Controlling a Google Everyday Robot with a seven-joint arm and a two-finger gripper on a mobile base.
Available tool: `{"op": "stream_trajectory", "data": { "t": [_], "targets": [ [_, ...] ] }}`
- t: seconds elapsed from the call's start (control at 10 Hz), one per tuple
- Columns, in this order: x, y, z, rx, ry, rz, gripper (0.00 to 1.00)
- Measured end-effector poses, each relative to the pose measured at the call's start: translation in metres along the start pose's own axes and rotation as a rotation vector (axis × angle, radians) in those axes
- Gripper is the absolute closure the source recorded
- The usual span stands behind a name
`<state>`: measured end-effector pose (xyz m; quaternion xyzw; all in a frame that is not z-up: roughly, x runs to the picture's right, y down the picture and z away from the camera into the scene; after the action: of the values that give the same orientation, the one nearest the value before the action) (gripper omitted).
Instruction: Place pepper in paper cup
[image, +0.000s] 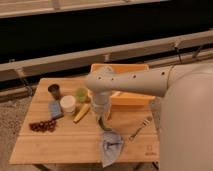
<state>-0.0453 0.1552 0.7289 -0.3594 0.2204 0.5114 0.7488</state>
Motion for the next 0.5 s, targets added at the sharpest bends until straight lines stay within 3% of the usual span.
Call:
{"op": "stream_trajectory", "data": {
  "t": [0.2, 0.5],
  "targets": [
    [-0.002, 0.015, -0.002, -0.01, -0.005, -0.041, 1.0],
    [-0.019, 0.043, -0.014, -0.02, -0.044, -0.11, 1.0]
  ]
}}
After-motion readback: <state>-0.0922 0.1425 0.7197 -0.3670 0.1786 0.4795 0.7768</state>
